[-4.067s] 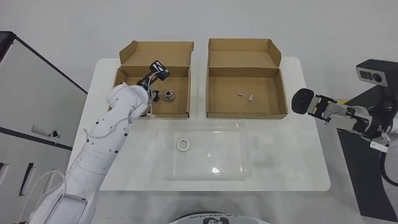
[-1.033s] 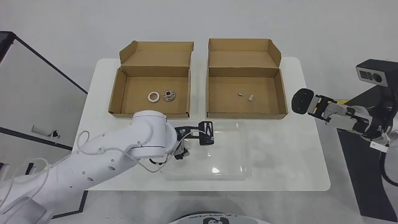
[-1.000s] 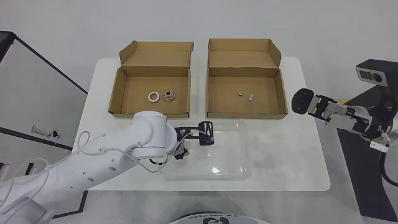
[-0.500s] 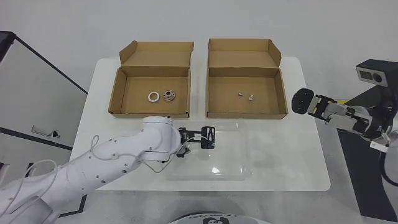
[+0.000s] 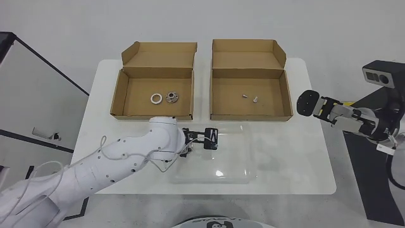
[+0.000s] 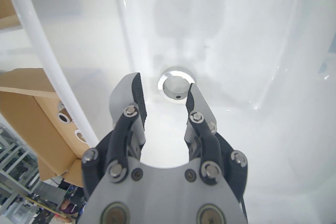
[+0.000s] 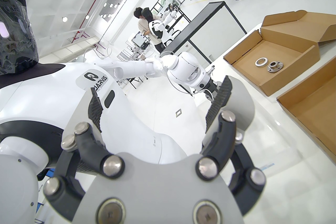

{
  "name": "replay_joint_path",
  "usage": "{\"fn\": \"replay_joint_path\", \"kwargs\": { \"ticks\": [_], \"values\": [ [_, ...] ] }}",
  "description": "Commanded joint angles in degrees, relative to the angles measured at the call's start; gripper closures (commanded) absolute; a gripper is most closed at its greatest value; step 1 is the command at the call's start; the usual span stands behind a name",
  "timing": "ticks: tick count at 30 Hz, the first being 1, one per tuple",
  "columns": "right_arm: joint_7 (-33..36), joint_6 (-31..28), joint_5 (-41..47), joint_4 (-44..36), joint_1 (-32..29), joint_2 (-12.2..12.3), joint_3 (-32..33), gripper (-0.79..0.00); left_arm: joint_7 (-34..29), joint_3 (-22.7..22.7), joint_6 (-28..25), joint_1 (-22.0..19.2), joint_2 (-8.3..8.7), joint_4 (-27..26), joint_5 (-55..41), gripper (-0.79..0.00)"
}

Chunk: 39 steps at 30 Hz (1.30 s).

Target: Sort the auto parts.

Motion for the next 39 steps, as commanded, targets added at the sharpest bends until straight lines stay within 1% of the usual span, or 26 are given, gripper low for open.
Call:
{"fn": "replay_joint_path", "kwargs": {
  "ticks": [1, 14, 25, 31, 39],
  "values": [
    [0.0, 0.0, 0.0, 0.0, 0.0, 0.0, 0.0, -0.785, 0.2, 0.1, 0.1, 0.1, -0.20, 0.6, -0.7, -0.360],
    [0.0, 0.0, 0.0, 0.0, 0.0, 0.0, 0.0, -0.785, -0.5, 0.7, -0.2, 0.1, -1.23, 2.7, 1.3, -0.342],
    [0.0, 0.0, 0.0, 0.0, 0.0, 0.0, 0.0, -0.785, -0.4, 1.0, -0.9, 1.0, -1.76, 3.4, 1.6, -0.348],
    [0.0, 0.0, 0.0, 0.0, 0.0, 0.0, 0.0, -0.785, -0.2, 2.2, -1.1, 0.7, -1.60, 2.7, -0.3, -0.357],
    [0.0, 0.0, 0.0, 0.0, 0.0, 0.0, 0.0, -0.785, -1.2, 4.8, -0.1, -1.3, -1.04, 1.4, -3.9, -0.369]
  ]
}}
